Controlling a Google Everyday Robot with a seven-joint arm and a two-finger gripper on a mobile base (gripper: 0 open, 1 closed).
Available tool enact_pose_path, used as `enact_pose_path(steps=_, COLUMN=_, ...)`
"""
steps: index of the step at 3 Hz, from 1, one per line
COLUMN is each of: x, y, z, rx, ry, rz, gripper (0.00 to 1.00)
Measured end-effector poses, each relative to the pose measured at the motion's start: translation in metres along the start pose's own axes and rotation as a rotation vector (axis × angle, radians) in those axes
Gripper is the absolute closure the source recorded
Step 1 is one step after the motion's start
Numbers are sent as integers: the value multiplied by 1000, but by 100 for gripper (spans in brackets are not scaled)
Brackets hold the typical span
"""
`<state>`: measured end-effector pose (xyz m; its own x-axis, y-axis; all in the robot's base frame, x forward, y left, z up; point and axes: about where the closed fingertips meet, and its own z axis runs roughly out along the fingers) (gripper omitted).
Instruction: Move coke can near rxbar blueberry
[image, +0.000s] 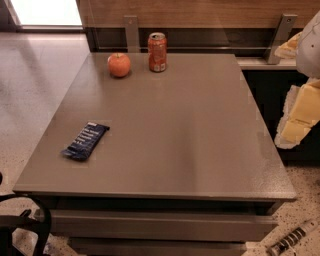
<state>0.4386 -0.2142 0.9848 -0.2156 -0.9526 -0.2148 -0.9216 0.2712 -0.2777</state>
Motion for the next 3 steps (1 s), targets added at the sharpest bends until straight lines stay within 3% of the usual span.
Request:
enact_pose_path(steps=1, x=-1, y=-1, z=1, rx=3, ry=-4, rz=3, gripper=0)
enact_pose_path(steps=2, x=-13, y=-20, z=12, rx=68, ry=-91, rz=62, gripper=0)
enact_pose_path(steps=3, x=-15, y=-31, z=46, rx=115, ry=-251, rz=253, gripper=0)
